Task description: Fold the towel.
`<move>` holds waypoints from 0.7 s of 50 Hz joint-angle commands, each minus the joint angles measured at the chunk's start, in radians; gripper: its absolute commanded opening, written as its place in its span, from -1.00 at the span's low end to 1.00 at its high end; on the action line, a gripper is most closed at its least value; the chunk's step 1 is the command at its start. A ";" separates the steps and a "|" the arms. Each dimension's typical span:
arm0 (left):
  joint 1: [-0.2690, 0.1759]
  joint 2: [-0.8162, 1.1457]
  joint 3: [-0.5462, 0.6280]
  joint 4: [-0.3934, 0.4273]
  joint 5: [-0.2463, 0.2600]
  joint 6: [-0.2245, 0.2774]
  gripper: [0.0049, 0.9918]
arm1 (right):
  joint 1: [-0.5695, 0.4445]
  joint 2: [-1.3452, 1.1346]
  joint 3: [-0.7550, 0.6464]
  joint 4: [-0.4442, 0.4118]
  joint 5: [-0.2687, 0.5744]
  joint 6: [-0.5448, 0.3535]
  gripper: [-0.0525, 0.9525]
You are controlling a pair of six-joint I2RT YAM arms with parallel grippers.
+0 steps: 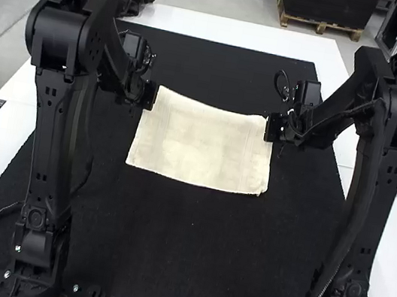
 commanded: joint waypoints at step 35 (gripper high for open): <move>0.027 -0.235 -0.198 -0.032 0.052 0.007 -0.97 | -0.018 -0.281 -0.152 -0.107 -0.074 0.040 -0.94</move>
